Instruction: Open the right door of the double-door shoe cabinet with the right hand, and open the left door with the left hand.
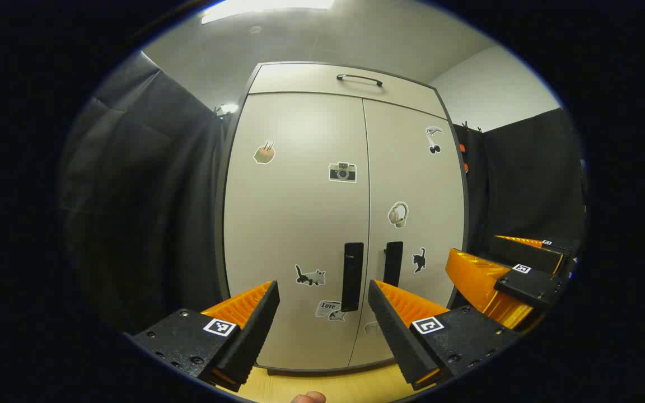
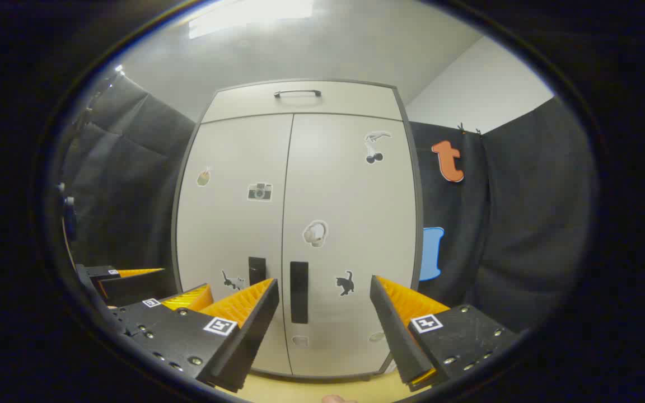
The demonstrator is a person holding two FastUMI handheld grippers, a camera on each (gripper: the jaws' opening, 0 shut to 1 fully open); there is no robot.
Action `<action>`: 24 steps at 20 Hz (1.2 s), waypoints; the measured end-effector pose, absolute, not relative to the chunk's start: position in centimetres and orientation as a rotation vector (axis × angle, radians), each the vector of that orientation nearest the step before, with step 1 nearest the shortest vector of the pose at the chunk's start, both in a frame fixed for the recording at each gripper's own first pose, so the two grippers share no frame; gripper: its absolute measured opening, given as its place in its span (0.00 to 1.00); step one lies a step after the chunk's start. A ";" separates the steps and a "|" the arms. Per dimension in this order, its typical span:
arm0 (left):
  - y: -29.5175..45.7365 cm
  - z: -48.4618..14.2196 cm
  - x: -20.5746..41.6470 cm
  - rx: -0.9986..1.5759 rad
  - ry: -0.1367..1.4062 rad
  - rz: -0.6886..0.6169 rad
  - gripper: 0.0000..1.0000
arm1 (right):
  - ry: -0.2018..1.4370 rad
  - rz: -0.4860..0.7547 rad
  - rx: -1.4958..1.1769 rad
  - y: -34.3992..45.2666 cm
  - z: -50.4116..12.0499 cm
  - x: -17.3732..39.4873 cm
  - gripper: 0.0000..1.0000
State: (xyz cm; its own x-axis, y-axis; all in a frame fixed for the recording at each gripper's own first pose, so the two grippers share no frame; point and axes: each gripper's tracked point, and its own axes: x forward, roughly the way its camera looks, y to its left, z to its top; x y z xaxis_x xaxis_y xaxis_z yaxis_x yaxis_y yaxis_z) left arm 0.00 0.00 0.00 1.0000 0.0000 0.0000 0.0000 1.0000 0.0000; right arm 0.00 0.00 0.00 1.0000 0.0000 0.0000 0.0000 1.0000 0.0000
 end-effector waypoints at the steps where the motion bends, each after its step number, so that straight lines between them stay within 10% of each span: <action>1: 0.0 -0.1 0.0 0.000 0.003 0.002 0.98 | 0.002 0.003 0.006 0.1 0.0 0.0 0.96; 24: 3.6 0.1 -0.8 0.021 0.003 0.052 0.98 | 0.056 0.037 0.025 2.0 -3.1 6.2 0.96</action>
